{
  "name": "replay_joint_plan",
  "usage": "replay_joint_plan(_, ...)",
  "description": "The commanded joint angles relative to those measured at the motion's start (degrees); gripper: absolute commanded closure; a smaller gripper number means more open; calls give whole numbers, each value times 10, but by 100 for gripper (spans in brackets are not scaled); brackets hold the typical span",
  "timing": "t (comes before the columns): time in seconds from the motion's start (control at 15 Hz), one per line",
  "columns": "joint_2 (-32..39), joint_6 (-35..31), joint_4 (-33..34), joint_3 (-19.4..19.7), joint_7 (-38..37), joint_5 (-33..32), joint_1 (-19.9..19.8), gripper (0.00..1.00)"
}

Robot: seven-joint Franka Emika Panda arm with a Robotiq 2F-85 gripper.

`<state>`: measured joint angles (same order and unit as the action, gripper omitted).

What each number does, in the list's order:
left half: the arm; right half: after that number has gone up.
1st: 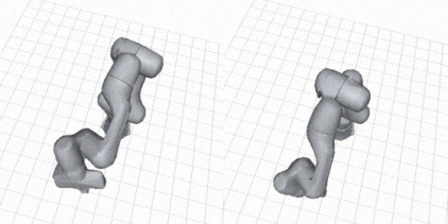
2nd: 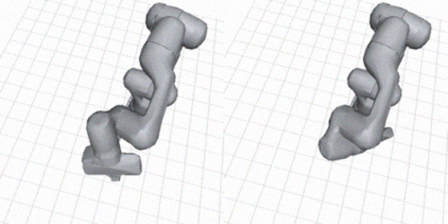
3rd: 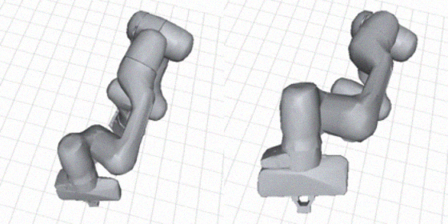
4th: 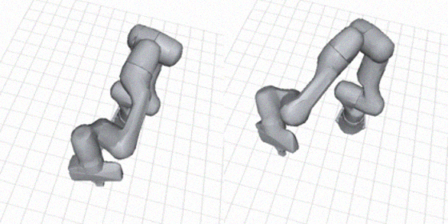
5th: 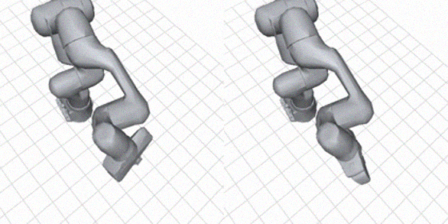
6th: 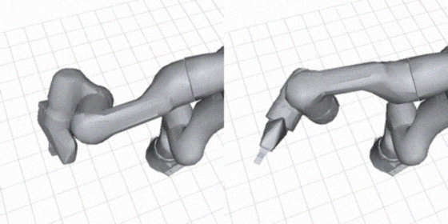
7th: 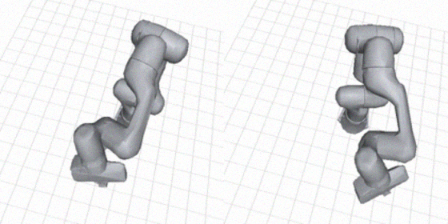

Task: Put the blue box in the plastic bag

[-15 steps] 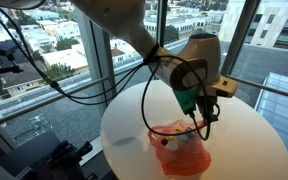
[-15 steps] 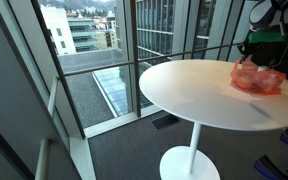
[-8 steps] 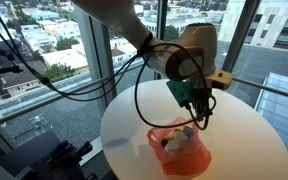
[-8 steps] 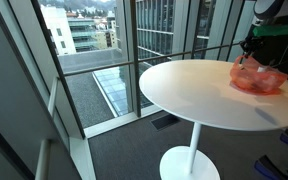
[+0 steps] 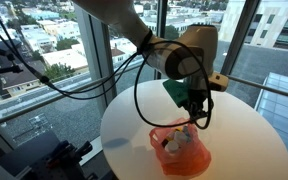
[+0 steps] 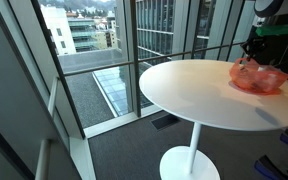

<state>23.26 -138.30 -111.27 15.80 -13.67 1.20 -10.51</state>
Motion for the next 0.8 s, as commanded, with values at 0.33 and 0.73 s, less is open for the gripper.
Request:
replay_joint_plan(0.33, -13, 27, -2, -14, 27, 4, -17, 60)
replay_joint_plan(0.73, -22, 33, -7, -17, 35, 6, -17, 12)
